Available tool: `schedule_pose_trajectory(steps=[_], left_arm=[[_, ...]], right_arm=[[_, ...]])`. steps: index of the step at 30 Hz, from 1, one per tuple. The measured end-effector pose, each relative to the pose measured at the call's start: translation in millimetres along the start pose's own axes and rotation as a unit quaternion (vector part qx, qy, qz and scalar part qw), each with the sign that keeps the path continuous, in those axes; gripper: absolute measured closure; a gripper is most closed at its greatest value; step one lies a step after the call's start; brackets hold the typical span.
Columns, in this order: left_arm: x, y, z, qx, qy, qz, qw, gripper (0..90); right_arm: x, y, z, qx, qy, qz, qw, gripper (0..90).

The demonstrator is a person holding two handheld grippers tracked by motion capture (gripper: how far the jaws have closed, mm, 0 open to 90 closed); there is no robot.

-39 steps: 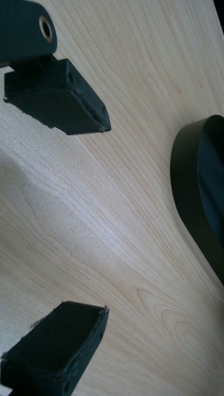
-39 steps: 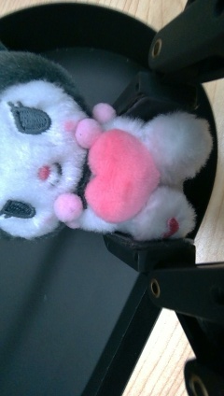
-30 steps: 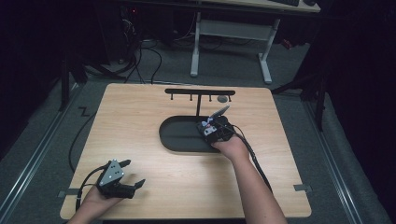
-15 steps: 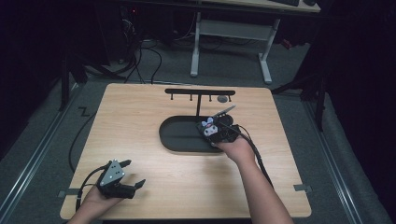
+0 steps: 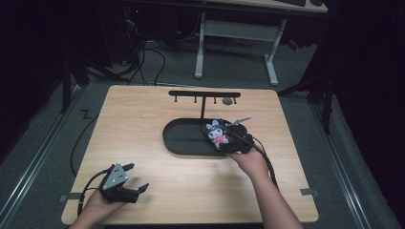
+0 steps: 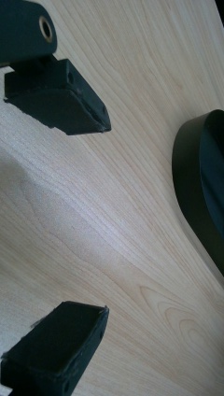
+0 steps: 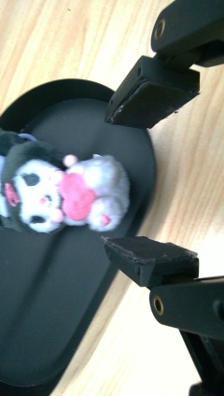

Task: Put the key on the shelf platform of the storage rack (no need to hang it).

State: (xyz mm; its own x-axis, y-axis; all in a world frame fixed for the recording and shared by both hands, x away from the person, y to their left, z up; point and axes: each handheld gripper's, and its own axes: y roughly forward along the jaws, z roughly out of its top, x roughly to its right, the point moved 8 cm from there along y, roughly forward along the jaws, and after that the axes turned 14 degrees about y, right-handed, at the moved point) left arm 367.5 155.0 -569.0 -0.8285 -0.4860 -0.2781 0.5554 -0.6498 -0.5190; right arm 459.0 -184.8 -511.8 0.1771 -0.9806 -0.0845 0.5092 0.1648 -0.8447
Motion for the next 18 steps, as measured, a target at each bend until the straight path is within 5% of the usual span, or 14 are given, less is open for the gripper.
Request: schedule_pose_trajectory(steps=[12,18], left_arm=[[-0.5,0.1,0.6,0.002,-0.001,0.003,1.0000,10.5],[-0.7,-0.3,1.0,0.002,0.001,0.008,1.0000,8.9]], right_arm=[[15.1,-2.2,-34.1,0.039,0.013,0.022,0.9989,32.9],[17.0,-10.6,-44.4,0.079,0.008,0.033,0.9963,29.4]])
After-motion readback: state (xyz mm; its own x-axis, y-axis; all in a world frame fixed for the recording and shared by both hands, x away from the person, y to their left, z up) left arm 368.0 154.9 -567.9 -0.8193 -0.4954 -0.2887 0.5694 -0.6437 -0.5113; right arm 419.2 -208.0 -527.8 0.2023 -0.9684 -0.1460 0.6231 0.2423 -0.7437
